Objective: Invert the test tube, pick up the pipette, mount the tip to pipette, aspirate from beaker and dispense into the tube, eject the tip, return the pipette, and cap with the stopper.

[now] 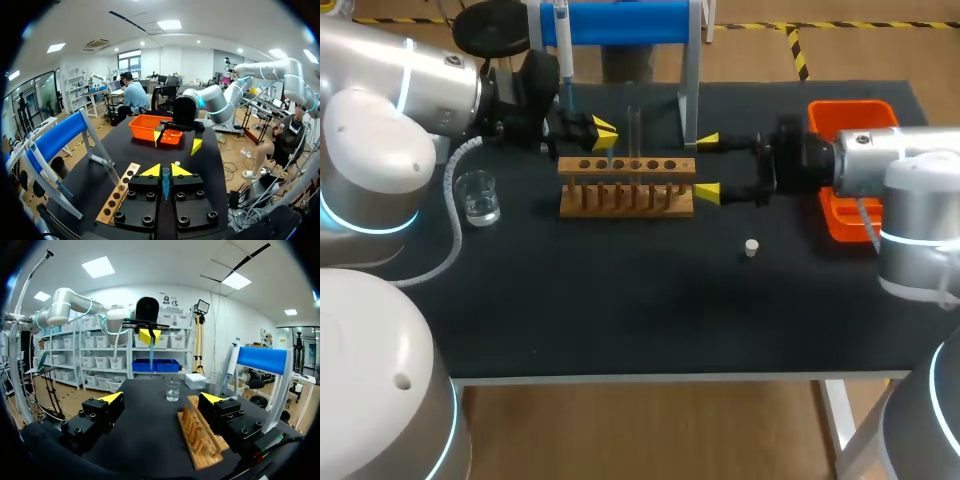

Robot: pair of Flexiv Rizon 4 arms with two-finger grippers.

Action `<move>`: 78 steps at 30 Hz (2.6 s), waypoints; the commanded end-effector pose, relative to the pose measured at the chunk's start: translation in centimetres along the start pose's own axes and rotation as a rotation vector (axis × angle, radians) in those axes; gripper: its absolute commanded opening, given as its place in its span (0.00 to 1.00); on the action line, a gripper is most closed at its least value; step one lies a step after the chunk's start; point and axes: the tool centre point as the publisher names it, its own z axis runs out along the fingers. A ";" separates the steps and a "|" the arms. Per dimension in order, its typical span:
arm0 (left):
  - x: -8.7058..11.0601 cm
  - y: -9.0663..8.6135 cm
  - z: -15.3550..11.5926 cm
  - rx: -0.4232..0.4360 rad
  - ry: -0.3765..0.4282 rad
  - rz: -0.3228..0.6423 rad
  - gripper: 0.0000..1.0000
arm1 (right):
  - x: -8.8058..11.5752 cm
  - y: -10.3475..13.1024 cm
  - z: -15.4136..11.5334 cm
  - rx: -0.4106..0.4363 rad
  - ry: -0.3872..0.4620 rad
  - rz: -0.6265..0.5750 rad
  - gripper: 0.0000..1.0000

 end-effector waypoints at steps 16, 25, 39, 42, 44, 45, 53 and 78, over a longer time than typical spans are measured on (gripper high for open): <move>-0.1 -0.1 -0.1 -0.004 0.003 -0.001 0.00 | 0.8 2.0 5.5 -0.064 0.100 0.006 1.00; -0.1 -0.1 -0.1 -0.004 0.003 -0.001 0.00 | 1.4 2.9 7.5 -0.084 0.131 0.012 1.00; -0.1 -0.1 -0.1 -0.004 0.003 -0.001 0.00 | 2.3 4.1 10.1 -0.097 0.166 0.022 1.00; -0.1 -0.1 -0.1 -0.004 0.003 -0.001 0.00 | 2.3 4.2 10.6 -0.096 0.171 0.028 1.00; -0.1 -0.1 -0.1 -0.004 0.003 -0.001 0.00 | 2.2 4.3 10.9 -0.096 0.173 0.033 1.00; -0.1 -0.1 -0.1 -0.004 0.003 -0.001 0.00 | 2.3 4.3 11.1 -0.095 0.174 0.034 1.00; -0.1 -0.1 -0.1 -0.004 0.003 -0.001 0.00 | 2.1 4.4 12.3 -0.094 0.178 0.043 1.00; -0.1 -0.1 -0.1 -0.004 0.003 -0.001 0.00 | 2.2 4.9 14.0 -0.086 0.201 0.027 1.00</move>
